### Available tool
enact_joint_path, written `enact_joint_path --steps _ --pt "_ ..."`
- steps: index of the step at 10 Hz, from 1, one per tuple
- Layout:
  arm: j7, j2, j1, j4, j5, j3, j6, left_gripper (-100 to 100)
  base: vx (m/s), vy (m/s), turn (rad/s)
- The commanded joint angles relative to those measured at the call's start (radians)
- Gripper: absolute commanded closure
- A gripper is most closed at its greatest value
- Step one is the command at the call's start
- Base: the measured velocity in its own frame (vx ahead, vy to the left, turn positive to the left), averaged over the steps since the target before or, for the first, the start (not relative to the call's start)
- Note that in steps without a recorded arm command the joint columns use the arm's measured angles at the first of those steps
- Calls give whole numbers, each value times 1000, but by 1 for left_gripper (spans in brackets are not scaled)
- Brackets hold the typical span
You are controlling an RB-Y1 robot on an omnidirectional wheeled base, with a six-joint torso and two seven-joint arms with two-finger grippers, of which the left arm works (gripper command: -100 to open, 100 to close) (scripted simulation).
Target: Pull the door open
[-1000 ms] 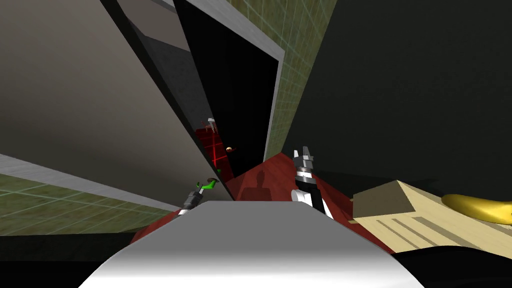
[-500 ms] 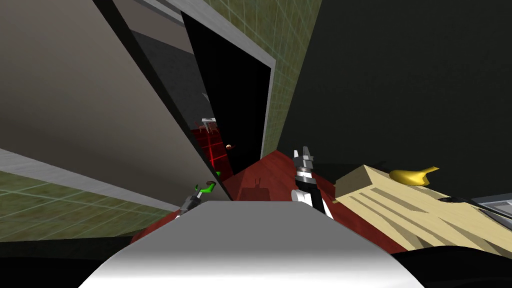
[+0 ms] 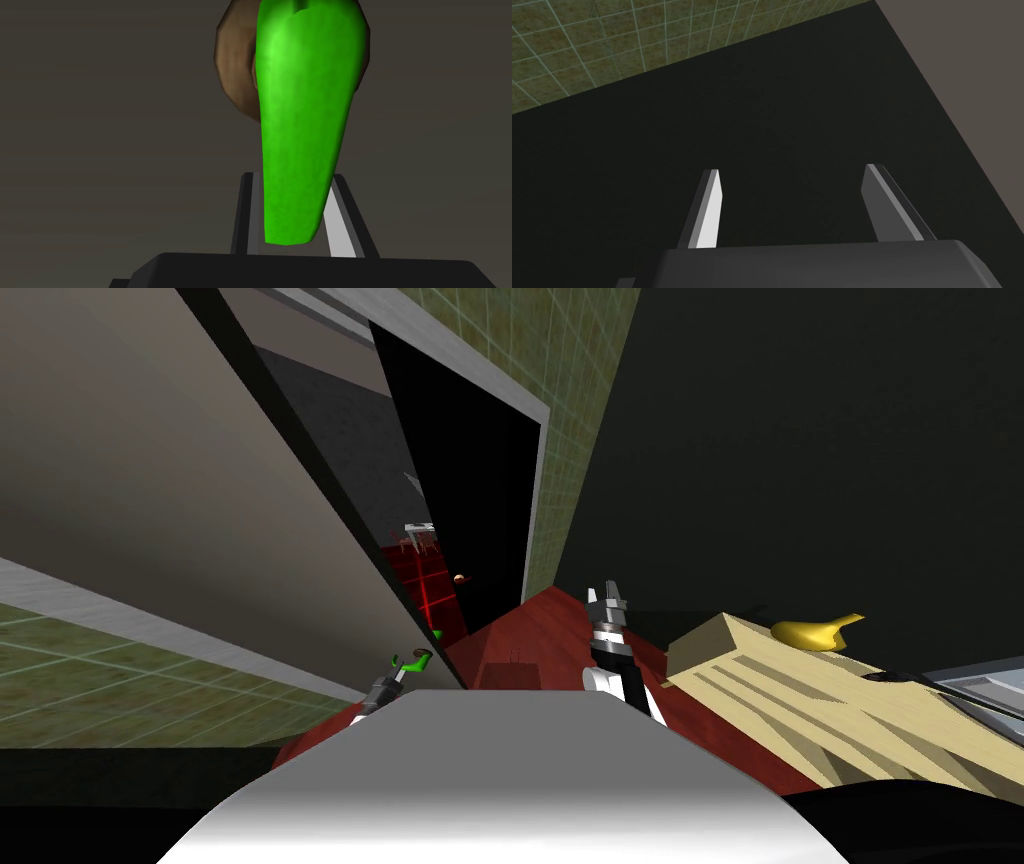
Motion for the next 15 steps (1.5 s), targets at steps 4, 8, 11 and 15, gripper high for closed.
enact_joint_path --steps 4,8,11,15 --pt "1 -17 -46 41 -19 -22 -3 100 -86 10 2" --pt "6 -31 -129 76 -48 -51 21 100 -186 17 -13" --pt "8 -38 -175 96 -64 -67 34 100 -179 42 3" --pt "10 -42 -199 106 -72 -75 40 100 -40 13 5"
